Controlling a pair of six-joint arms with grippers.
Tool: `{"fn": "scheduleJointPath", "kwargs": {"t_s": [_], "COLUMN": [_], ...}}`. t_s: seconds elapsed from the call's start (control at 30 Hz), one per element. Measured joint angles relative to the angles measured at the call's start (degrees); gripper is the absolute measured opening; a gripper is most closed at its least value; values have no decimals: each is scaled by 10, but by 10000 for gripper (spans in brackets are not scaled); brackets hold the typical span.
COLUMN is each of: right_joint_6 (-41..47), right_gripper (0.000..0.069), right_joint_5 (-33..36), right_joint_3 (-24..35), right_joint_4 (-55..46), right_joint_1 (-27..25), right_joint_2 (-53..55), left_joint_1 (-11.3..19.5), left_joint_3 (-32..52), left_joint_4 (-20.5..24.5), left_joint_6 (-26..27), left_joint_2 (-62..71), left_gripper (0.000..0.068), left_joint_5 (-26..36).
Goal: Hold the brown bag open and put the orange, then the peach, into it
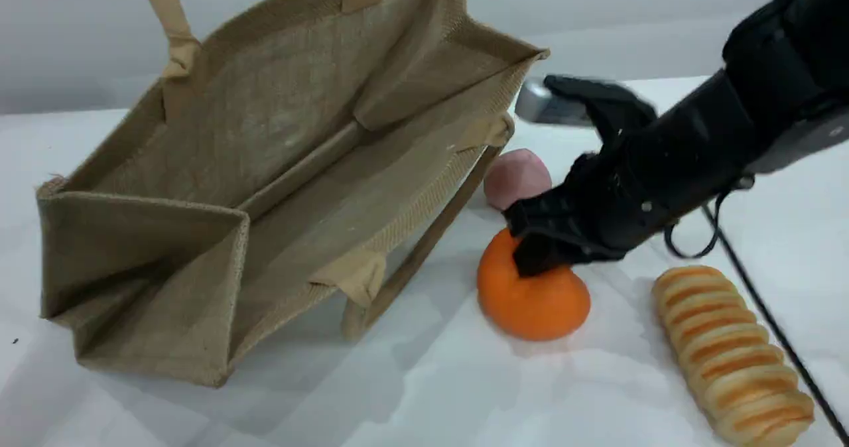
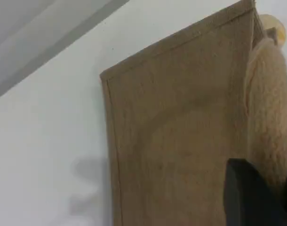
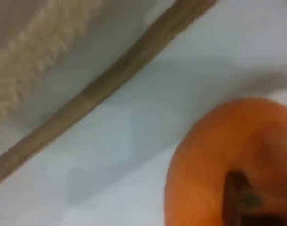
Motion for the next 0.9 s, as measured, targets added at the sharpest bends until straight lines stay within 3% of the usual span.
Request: {"fn": "scheduleJointPath", "kwargs": {"t_s": [0.23,0.37,0.5,0.7,0.9], "right_joint_6": [0,0,0,0,0], "right_gripper": [27,27,27,27,27], "right_joint_5": [-103,-96,-15,156,192], "right_joint_3": [42,45,44,35,-18], "right_joint_4": [-70,-69,-35,-3,0], "right_joint_1": [0,0,0,6,42], "right_joint_2": [-156,-247,-288,-250,-194], "left_joint_1": [0,0,0,0,0], "left_joint_3": [0,0,0,0,0], "left_joint_4": [0,-1,-1,-1,-1], "left_joint_6": [0,0,0,0,0], "left_joint_2": [0,0,0,0,0], "left_gripper": [81,81,81,81,81], "left_joint_5": [0,0,0,0,0]}}
